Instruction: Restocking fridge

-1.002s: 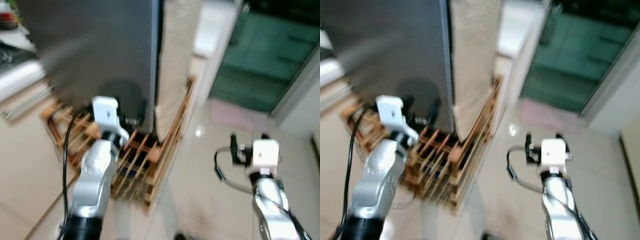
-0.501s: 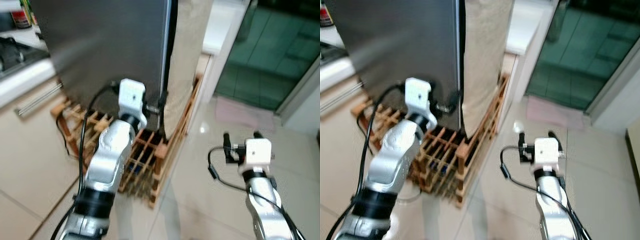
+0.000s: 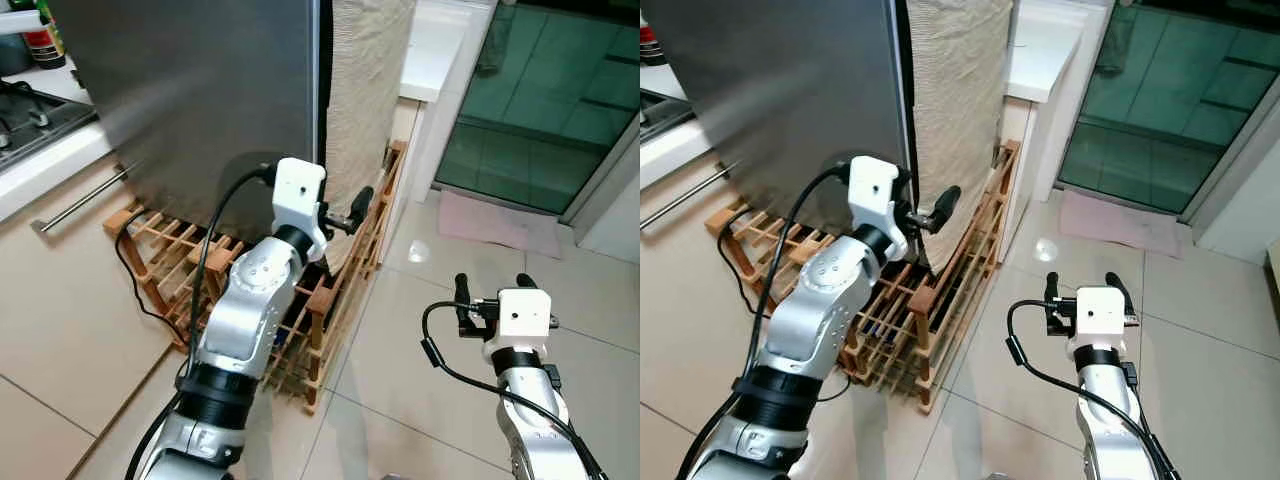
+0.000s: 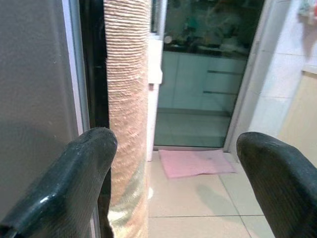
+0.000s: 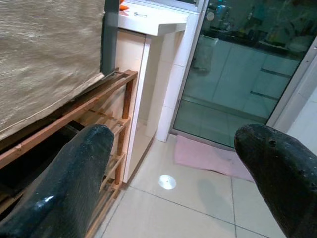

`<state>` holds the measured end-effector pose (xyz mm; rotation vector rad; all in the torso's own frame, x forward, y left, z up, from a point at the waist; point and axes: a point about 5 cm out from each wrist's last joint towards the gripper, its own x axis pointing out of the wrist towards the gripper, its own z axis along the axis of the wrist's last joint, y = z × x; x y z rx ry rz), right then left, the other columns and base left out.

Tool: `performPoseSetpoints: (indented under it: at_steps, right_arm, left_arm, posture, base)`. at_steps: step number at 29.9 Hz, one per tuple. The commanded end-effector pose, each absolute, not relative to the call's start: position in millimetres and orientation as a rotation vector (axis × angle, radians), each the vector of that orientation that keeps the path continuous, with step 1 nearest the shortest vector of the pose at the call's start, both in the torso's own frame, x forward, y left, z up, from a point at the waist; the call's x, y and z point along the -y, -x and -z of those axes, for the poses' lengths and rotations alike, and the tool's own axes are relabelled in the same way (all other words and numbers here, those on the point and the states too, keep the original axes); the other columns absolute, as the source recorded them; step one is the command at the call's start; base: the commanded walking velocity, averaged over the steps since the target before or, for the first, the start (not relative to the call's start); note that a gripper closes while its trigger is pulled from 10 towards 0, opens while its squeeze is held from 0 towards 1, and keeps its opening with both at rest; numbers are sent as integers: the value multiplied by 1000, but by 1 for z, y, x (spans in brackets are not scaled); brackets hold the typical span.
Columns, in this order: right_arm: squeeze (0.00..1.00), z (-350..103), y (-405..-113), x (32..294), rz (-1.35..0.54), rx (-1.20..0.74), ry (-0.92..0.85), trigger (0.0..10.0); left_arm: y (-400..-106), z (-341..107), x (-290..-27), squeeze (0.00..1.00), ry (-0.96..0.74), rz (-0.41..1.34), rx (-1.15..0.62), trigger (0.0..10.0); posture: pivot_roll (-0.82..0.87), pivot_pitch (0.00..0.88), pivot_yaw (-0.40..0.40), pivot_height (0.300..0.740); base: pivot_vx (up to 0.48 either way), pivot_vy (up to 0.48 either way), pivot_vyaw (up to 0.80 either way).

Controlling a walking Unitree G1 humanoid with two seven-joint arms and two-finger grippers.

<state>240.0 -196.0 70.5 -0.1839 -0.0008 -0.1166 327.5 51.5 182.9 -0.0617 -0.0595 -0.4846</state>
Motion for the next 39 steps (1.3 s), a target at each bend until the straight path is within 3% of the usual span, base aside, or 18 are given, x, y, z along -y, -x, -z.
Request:
performPoseSetpoints:
  at_steps: [1,24,33,39]
  right_arm:
    - [86,-75,-239,195,119,16,192,10000]
    - [90,-71,-222,194,141,-6,190,10000]
    - [90,-72,-223,192,144,-8,191,10000]
    - [90,-71,-221,191,151,-15,190,10000]
  left_arm:
    - [-333,-182,-53,0,64,444,32,10000]
    - [-346,-190,-26,0,154,485,-35,10000]
    - [-343,-203,25,0,178,596,-102,10000]
    - [-330,-215,58,0,288,742,-133,10000]
  posture:
    - [-21,0,2,740]
    - [-52,0,47,740]
    - [-66,5,61,740]
    - [-76,19,74,740]
  base:
    - [0,0,0]
    - [0,0,0]
    - [0,0,0]
    - [0,0,0]
